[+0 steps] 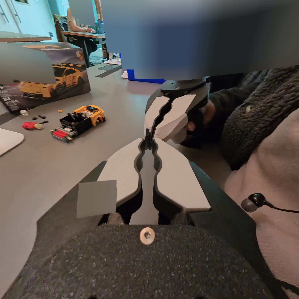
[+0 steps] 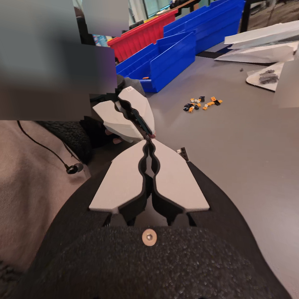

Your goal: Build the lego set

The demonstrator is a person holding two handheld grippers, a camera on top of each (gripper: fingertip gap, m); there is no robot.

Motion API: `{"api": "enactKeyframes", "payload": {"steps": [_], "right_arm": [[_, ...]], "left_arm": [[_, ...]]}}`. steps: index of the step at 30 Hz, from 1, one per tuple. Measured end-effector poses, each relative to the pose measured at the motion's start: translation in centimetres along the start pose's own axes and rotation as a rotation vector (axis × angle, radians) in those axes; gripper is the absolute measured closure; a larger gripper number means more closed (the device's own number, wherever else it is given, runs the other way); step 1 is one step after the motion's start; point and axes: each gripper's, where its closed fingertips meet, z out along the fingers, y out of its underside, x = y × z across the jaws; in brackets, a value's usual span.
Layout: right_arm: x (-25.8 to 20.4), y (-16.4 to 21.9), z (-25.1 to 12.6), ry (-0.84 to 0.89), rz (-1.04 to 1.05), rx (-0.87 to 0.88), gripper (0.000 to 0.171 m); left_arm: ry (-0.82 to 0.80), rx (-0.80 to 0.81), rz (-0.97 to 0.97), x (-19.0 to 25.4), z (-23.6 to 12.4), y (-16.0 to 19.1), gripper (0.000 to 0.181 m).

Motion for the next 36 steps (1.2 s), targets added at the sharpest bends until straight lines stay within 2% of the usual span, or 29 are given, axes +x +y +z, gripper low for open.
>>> {"api": "enactKeyframes", "payload": {"steps": [6, 11, 14, 18, 26, 31, 36], "right_arm": [[-1.3, -0.3, -0.3, -0.026, 0.098, 0.108, 0.171], [-2.3, -0.3, -0.7, -0.124, -0.065, 0.097, 0.170], [-3.0, -0.3, -0.8, -0.206, -0.163, 0.058, 0.164], [-3.5, -0.1, -0.7, -0.264, -0.239, 0.015, 0.167], [-2.1, -0.2, 0.0, -0.163, 0.006, 0.077, 0.168], [-1.4, -0.3, 0.3, -0.080, 0.101, 0.123, 0.168], [-1.6, -0.7, 0.3, -0.087, 0.122, 0.152, 0.168]], "left_arm": [[-0.005, 0.021, 0.103, 0.9, -0.4, -0.5, 0.173], [0.083, 0.055, 0.051, 1.9, -0.7, -0.8, 0.173], [0.140, 0.067, 0.005, 2.5, -0.8, -0.8, 0.172], [0.213, 0.080, -0.056, 3.2, -1.0, -0.9, 0.173], [0.131, 0.077, -0.097, 1.5, -0.9, -0.6, 0.172], [0.049, 0.077, -0.047, 0.5, -0.8, -0.6, 0.169], [0.035, 0.090, -0.029, 0.5, -1.0, -0.9, 0.169]]}}
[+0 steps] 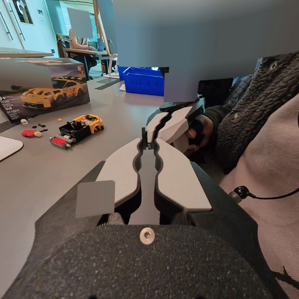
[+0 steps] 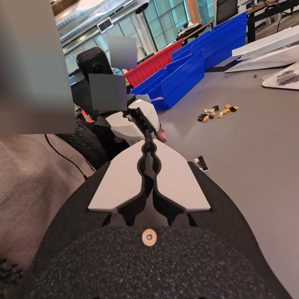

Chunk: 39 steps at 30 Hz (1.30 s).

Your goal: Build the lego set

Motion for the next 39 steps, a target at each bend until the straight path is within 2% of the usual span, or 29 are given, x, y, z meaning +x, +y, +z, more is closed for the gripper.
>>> {"api": "enactKeyframes", "payload": {"steps": [21, 39], "right_arm": [[-1.0, -1.1, -0.2, -0.084, 0.095, 0.128, 0.168], [-1.2, -1.9, -0.2, -0.047, 0.244, 0.290, 0.168]], "left_arm": [[-0.007, 0.090, 0.010, 0.6, 0.0, -1.4, 0.170], [-0.054, 0.147, -0.013, 0.7, 0.0, -2.2, 0.171]]}}
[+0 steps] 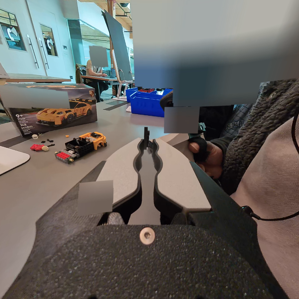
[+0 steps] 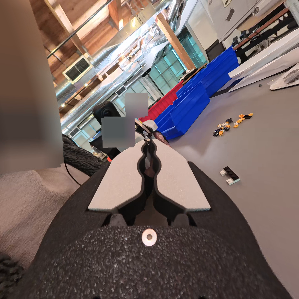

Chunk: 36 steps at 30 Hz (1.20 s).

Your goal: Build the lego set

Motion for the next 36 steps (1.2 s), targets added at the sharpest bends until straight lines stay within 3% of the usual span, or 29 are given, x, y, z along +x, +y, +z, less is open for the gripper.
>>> {"api": "enactKeyframes", "payload": {"steps": [10, 22, 36], "right_arm": [[0.1, 0.3, 0.1, 0.002, 0.035, 0.019, 0.167], [-0.7, 0.5, 0.0, -0.078, 0.021, 0.024, 0.167], [0.1, 0.2, -0.1, 0.003, 0.024, 0.023, 0.168]], "left_arm": [[0.018, -0.018, -0.017, 0.1, -0.1, 0.2, 0.173], [0.063, -0.014, 0.095, 0.8, -0.4, 0.0, 0.172], [-0.042, -0.036, 0.215, -0.3, -0.4, -0.2, 0.162]]}}
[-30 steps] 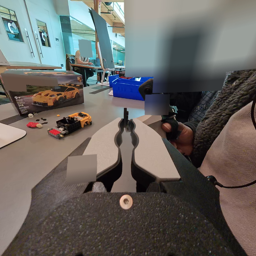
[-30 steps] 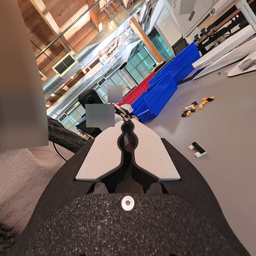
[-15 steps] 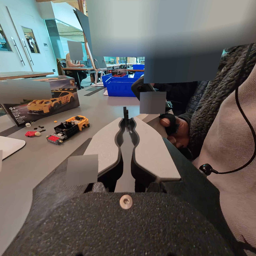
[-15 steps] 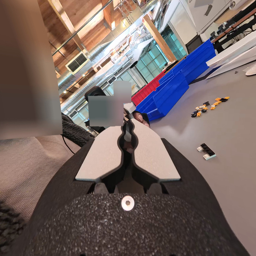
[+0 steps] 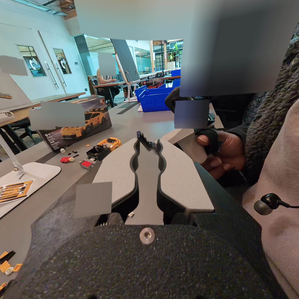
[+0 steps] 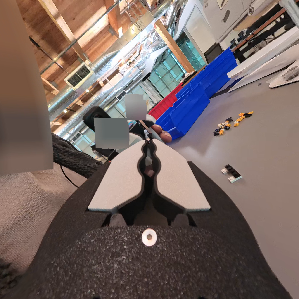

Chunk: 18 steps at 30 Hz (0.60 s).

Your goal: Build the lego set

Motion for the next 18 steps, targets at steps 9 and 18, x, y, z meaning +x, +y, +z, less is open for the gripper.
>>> {"api": "enactKeyframes", "payload": {"steps": [9, 18], "right_arm": [[1.0, 0.4, -0.3, 0.143, -0.198, -0.142, 0.168], [2.1, 1.4, -0.9, 0.278, -0.501, -0.396, 0.168]], "left_arm": [[0.030, -0.094, -0.046, 0.1, -0.1, 1.0, 0.173], [0.064, -0.263, -0.031, 0.5, -0.3, 2.9, 0.174]]}}
